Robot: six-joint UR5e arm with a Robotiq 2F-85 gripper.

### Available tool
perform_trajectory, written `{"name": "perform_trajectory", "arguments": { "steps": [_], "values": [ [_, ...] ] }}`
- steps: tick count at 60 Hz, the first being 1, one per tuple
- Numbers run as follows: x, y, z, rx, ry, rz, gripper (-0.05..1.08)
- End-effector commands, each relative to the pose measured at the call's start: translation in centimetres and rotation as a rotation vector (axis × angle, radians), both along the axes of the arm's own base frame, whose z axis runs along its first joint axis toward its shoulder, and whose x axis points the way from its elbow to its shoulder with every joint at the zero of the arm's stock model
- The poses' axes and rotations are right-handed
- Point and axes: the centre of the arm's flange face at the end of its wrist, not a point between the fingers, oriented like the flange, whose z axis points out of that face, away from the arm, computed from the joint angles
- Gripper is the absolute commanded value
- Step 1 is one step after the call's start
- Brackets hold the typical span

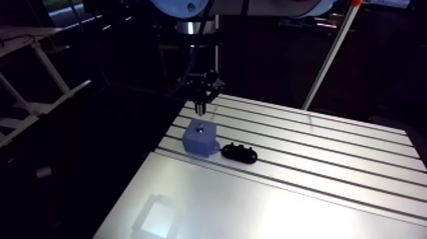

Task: Pick up the M10 bolt and insert it into the hex recess until seated.

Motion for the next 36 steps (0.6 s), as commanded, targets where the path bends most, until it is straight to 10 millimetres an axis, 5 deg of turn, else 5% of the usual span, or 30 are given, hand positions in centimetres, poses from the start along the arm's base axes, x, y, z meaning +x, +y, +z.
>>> {"name": "perform_trajectory", "arguments": {
  "steps": [1,36],
  "values": [
    [0.5,0.03,-0.68,0.001,-0.014,0.002,1.08],
    [0.8,0.05,-1.17,0.004,-0.025,0.019,1.08]
  ]
}}
